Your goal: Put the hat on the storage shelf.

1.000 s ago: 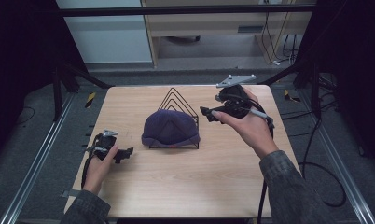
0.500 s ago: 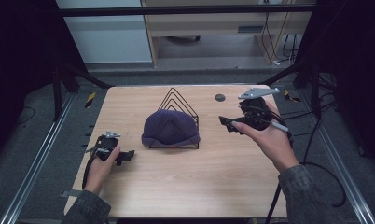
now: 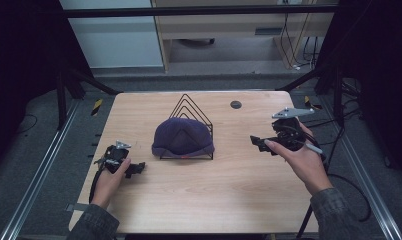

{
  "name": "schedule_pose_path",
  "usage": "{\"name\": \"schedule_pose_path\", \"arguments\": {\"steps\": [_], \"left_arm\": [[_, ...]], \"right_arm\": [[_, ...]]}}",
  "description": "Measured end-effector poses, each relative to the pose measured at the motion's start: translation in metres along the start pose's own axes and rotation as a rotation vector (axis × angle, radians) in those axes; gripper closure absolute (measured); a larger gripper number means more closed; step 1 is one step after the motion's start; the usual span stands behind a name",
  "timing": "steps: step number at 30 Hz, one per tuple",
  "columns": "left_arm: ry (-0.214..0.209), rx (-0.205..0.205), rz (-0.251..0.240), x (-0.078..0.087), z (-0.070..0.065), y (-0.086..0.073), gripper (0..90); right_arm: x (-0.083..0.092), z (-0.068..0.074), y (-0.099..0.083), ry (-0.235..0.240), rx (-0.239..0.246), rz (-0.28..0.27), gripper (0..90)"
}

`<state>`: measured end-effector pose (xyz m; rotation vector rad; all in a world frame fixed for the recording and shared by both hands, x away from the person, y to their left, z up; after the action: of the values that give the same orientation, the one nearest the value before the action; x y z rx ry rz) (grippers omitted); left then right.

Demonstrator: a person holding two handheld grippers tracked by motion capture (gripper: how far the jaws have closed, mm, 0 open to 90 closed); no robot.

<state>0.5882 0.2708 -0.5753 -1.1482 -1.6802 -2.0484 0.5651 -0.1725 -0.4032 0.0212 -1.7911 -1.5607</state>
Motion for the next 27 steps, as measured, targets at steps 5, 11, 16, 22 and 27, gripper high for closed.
{"name": "schedule_pose_path", "arguments": {"steps": [5, 11, 16, 22, 27], "left_arm": [[-0.003, -0.003, -0.004, 0.0, 0.0, 0.0, 2.1], [-0.007, -0.008, -0.011, -0.001, -0.001, -0.001, 0.0], [-0.009, -0.008, -0.021, -0.001, -0.002, -0.001, 0.0], [-0.012, -0.011, -0.023, -0.001, -0.002, -0.001, 0.0], [-0.016, -0.013, -0.027, -0.001, -0.002, -0.001, 0.0]], "right_arm": [[-0.01, -0.004, -0.028, 0.002, -0.027, 0.037, 9.0], [-0.026, -0.002, -0.061, 0.011, -0.054, 0.072, 9.2], [-0.049, 0.008, -0.1, 0.024, -0.082, 0.118, 9.4], [-0.069, 0.017, -0.133, 0.031, -0.095, 0.175, 9.4], [-0.078, 0.02, -0.15, 0.013, -0.097, 0.204, 9.5]]}}
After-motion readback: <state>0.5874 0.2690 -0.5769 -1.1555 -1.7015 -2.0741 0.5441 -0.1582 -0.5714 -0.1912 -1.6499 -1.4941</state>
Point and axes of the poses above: each handheld gripper's, and its own axes: x roughly backward along the jaws, y roughly out of its top, z roughly to its left, the point moved 10 cm from there along -x, roughly forward along the jaws, and after that the axes turned 7 degrees about -z, right-handed, at the moved point
